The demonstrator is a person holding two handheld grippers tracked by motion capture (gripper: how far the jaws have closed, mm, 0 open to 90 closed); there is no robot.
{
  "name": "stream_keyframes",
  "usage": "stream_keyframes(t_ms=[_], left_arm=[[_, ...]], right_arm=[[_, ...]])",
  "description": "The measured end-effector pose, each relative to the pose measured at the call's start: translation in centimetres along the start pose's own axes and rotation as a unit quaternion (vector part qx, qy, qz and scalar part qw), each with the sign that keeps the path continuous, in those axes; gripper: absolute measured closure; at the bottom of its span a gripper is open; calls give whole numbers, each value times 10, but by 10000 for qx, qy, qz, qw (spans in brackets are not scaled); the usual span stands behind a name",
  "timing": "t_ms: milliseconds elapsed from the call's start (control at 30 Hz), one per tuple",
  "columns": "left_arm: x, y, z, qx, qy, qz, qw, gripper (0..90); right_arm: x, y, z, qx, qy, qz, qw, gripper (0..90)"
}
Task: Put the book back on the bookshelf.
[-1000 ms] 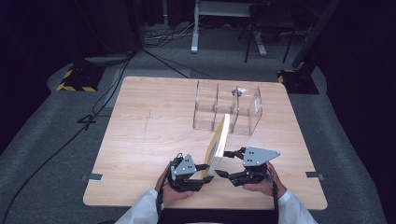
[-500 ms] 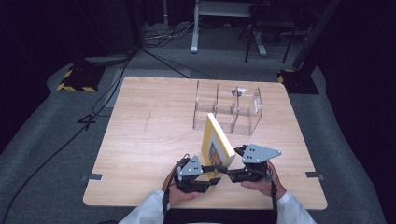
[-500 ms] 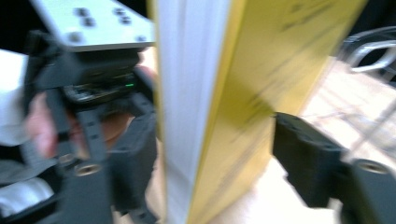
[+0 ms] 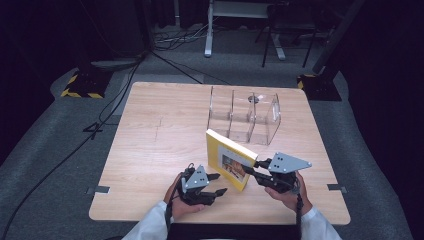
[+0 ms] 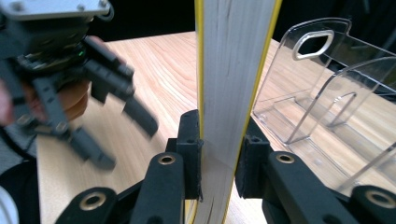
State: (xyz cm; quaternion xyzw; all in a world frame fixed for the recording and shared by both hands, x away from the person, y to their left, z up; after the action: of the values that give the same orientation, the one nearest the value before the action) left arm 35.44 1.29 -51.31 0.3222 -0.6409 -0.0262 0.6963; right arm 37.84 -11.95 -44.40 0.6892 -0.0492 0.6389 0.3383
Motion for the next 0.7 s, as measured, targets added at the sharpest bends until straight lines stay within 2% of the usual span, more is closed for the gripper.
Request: stream_keyframes(t_ms=[67, 100, 133, 167, 233, 267, 300, 367, 467, 600, 667, 700], left_arm=[[-2, 7, -15, 280, 65, -27, 9996, 391], [-3, 12, -25, 422, 186, 18, 9989, 368], [-3, 12, -25, 422, 186, 18, 9989, 341], [-4, 15, -33, 487, 324, 42, 9983, 341], [-7, 20, -48, 608, 467, 35, 9971, 296], [-7, 20, -48, 608, 467, 35, 9971, 269], [-8, 20, -51, 615, 511, 20, 9968, 269], [-11, 18, -57, 645, 474, -76, 9968, 247], [-13, 12, -55, 429, 471, -179, 9978, 246], [-11, -5, -46, 124, 378, -332, 9987, 257], [-8, -14, -42, -36, 317, -339, 9989, 260], [-8, -14, -42, -36, 317, -339, 9989, 276]], right_arm=[[0, 0, 1, 49, -35, 31, 10000, 763], [0, 0, 1, 97, -23, 34, 9999, 764], [0, 0, 1, 97, -23, 34, 9999, 764], [-1, 1, 1, 182, -1, 46, 9998, 764], [-2, 5, 0, 433, -14, 26, 9991, 765], [-3, 9, -1, 556, 56, 1, 9984, 765], [-3, 9, -1, 556, 56, 1, 9984, 765], [-5, 13, 0, 681, 66, -41, 9976, 765], [-8, 19, 1, 904, 99, -29, 9959, 764], [-11, 26, 2, 1105, 170, -38, 9937, 764], [-11, 27, 3, 1132, 162, -39, 9934, 764], [-11, 27, 3, 1132, 162, -39, 9934, 764]])
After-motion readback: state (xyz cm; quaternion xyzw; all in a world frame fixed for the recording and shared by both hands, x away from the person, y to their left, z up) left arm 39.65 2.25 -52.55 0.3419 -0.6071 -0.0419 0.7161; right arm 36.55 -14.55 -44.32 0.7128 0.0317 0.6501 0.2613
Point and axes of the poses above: each handheld gripper's, and its own axes: y roughly backward along the jaws, x roughly out of its top, z roughly to its right, the point moved 10 cm from there along -y, roughly forward along the jaws, and after that the axes turned 4 degrees about -y, right-handed, at the moved point
